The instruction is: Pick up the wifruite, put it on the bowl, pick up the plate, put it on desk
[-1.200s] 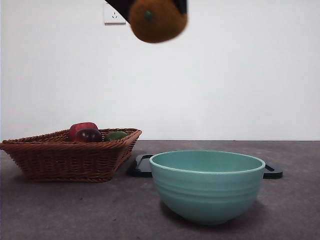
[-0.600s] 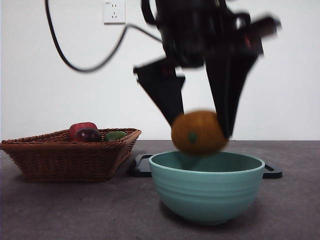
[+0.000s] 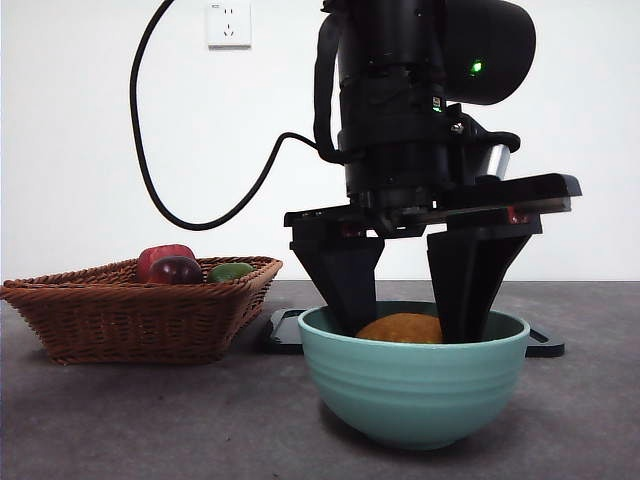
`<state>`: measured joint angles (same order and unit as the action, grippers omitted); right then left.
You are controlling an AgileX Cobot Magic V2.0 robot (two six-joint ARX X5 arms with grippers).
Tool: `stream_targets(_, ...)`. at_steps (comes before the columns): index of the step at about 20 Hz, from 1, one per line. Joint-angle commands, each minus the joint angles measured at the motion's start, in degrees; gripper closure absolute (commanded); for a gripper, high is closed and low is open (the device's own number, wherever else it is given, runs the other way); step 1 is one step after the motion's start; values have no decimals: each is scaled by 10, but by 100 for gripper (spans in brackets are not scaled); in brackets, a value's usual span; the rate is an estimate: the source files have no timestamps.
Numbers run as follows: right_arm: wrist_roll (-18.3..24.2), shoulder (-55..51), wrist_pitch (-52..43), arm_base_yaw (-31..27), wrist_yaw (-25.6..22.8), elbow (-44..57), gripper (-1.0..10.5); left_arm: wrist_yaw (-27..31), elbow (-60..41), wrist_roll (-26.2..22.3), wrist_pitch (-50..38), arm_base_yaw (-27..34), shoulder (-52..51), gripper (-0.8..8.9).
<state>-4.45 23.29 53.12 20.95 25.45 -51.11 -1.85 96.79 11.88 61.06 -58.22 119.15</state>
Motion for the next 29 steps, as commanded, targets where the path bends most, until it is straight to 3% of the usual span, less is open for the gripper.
stream_targets(1, 0, 2, -6, 3, 0, -9, 285, -1, 8, -5, -3, -7, 14, 503)
stream_targets(4, 0, 2, -6, 3, 0, -9, 285, -1, 8, -5, -6, -7, 14, 496)
stream_targets(9, 0, 2, -6, 3, 1, -9, 285, -1, 10, -5, -9, -7, 14, 309)
stream_targets(17, 0, 2, -6, 3, 0, -9, 285, -1, 75, -8, 38, -6, -4, 308)
stream_targets(22, 0, 2, -6, 3, 0, -9, 285, 17, 83, -20, 59, -7, -89, 206)
stream_targets(25, 0, 2, -8, 3, 0, -9, 285, 51, 83, -33, 85, -6, -163, 206)
stream_targets(29, 3, 2, -8, 3, 0, -9, 285, 51, 83, -38, 122, -6, -262, 212)
